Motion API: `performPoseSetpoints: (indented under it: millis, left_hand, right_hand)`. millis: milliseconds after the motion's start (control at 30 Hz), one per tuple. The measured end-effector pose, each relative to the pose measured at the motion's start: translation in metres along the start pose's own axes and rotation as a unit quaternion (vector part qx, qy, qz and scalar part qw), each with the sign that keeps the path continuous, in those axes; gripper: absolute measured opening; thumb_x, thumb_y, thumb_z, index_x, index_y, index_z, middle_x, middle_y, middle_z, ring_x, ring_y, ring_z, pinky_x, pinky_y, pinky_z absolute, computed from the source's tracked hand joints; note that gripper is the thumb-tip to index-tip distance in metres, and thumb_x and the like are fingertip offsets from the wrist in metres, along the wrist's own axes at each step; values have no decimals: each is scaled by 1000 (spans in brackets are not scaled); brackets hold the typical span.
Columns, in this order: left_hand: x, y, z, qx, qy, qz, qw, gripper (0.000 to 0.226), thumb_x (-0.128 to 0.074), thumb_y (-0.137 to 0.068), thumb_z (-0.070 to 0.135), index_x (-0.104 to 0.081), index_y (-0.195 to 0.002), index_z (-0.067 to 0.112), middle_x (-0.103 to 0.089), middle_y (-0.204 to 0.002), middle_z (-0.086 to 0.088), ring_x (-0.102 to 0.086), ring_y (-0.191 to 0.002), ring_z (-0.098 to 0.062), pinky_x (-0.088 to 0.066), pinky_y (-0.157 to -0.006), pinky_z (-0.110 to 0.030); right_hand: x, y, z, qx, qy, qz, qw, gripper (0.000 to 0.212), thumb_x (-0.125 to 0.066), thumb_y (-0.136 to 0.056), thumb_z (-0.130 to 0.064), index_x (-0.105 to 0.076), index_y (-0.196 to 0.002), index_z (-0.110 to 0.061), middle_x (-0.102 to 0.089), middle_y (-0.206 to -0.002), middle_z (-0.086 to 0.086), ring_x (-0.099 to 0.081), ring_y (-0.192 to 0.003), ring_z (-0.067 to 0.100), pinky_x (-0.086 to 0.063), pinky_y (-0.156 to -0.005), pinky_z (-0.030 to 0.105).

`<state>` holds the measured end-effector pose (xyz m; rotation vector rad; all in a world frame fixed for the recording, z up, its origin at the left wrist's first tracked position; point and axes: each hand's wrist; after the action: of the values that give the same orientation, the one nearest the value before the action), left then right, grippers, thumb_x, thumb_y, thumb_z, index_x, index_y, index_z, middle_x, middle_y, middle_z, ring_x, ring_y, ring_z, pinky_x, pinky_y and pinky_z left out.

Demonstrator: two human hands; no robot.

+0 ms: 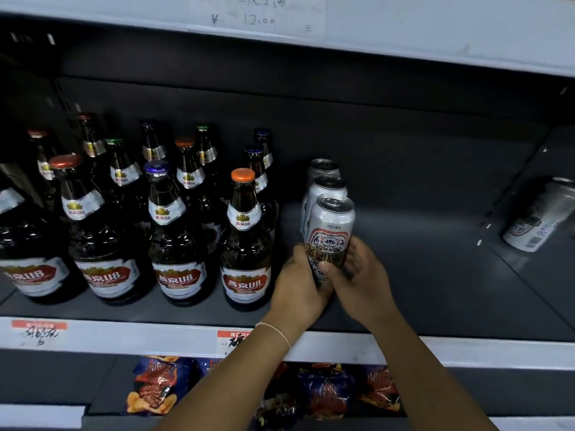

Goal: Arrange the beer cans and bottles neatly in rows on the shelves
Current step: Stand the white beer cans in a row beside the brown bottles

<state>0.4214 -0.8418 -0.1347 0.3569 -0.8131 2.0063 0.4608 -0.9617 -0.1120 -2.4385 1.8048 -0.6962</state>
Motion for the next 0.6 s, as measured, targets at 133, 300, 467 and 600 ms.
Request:
performPoseSetpoints:
  millis: [133, 300, 467, 600]
  left_hand:
    - [1, 0, 1, -7, -13, -1, 1000, 46, -63, -82, 25, -40, -118, 9, -62, -102, -14, -61, -92, -29, -51, -78, -39]
    - [1, -2, 2, -1, -13, -2, 1000, 44, -63, -83, 24, -41, -118, 9, -63, -102, -14, -61, -93, -30, -49, -77, -36]
    - [1, -1, 3, -3, -17, 6, 1000, 41, -62, -83, 23, -42, -117, 9, -63, -100, -13, -61, -92, -29, -49, -76, -37]
    - [1, -1, 4, 3, -28, 2, 1000, 45, -61, -84, 24, -41, -121, 9, -63, -103, -12, -61, -94, -28, -49, -79, -38]
  right_hand:
    - [-4, 1, 1, 1, -4, 7, 1000, 56, -75, -84, -12, -54, -134, -26, -68, -121, -15, -63, -115, 1, -49, -107, 37]
    - [-7, 3, 2, 3, -16, 17, 1000, 55, -72, -86, -9, -53, -134, -26, -68, -121, -15, -62, -114, -1, -49, -106, 34]
    - [-9, 3, 5, 10, -18, 18, 1000, 54, -71, -88, -10, -51, -134, -29, -67, -123, -15, -61, -116, 0, -48, -107, 34]
    - [-9, 3, 6, 13, -16, 24, 1000, 54, -71, -88, -10, -51, -133, -32, -66, -123, -14, -61, -116, 0, -48, -107, 34]
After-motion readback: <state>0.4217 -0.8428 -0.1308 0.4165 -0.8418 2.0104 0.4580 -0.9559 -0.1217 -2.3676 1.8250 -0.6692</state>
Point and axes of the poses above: each hand's wrist, its own y-axis away from the middle knuckle, its own x-axis out of the back of the hand, z = x × y
